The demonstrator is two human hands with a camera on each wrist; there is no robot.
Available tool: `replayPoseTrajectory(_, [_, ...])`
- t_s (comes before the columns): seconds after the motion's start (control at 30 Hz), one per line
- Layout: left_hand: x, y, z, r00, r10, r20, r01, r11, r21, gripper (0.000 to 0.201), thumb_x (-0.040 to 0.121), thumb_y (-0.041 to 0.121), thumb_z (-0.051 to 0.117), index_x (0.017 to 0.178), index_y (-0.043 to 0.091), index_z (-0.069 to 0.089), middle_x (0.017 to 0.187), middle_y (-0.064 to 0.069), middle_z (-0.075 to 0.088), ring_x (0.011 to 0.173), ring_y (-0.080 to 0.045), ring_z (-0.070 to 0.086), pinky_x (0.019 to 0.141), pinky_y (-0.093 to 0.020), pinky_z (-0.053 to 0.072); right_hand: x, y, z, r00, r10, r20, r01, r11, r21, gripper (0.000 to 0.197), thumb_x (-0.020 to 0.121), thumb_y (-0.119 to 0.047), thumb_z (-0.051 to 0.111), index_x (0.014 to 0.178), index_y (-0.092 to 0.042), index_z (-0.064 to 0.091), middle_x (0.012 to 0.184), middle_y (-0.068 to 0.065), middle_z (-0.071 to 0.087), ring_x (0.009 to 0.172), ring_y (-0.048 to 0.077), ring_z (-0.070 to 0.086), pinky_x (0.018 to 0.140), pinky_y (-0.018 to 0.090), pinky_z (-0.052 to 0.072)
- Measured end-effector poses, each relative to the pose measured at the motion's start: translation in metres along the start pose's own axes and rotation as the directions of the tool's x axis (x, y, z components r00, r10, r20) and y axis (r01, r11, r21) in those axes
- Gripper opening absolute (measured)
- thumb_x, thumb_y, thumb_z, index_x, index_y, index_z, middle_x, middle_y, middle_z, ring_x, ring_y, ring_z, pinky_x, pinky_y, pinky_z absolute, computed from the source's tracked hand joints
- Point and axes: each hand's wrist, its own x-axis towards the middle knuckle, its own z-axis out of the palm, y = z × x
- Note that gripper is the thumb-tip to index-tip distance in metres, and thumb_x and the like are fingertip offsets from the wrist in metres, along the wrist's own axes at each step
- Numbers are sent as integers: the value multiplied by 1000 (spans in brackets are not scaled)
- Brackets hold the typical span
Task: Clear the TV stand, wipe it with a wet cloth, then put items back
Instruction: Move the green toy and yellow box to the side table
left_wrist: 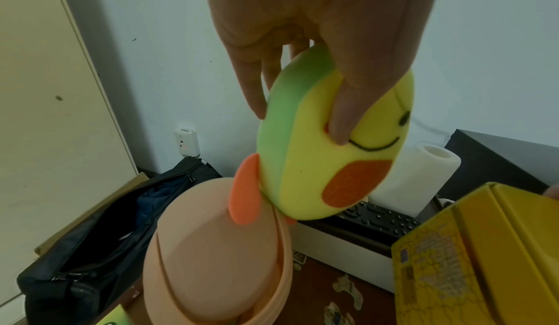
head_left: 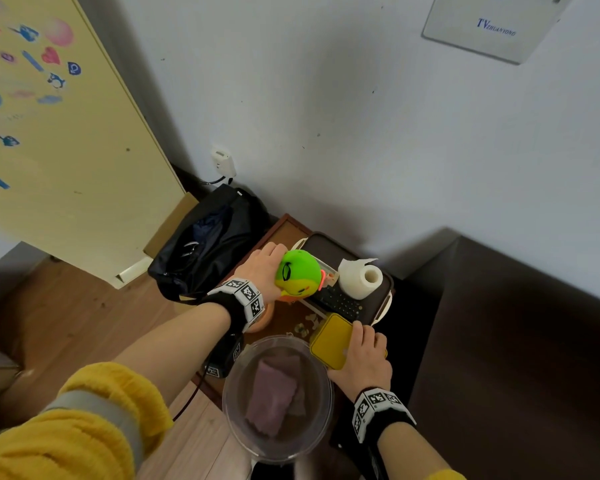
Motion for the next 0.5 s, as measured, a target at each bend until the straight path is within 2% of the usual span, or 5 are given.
replayPoseTrajectory(0.1, [0, -2, 1, 999, 12, -41, -12, 1000, 2, 60, 72, 20, 70, 124, 21, 39, 121, -1, 42, 111, -28, 47, 75, -42, 49, 2, -4, -12, 1000, 8, 8, -8, 999, 34, 110, 62, -74, 63, 144, -18, 15, 139, 0, 29, 128, 24, 29, 83, 33, 51])
replayPoseTrajectory(0.37, [-1, -16, -13, 983, -27, -182, 15, 998, -67, 57, 72, 25, 71, 122, 19, 44, 119, -2, 45, 108, -28, 49, 74, -43, 49, 12, -34, -15, 990, -136, -28, 139, 964, 227, 103, 64, -58, 70, 143, -20, 17, 141, -4, 27, 131, 18, 26, 93, 34, 46])
replayPoseTrajectory(0.5, [-4, -25, -13, 980, -38, -195, 21, 996, -88, 53, 73, 28, 69, 120, 21, 44, 117, 0, 45, 107, -26, 49, 72, -42, 48, 16, -47, -5, 991, -107, -78, 128, 918, 375, 100, 65, -55, 73, 142, -20, 18, 141, -3, 27, 133, 16, 24, 100, 34, 41])
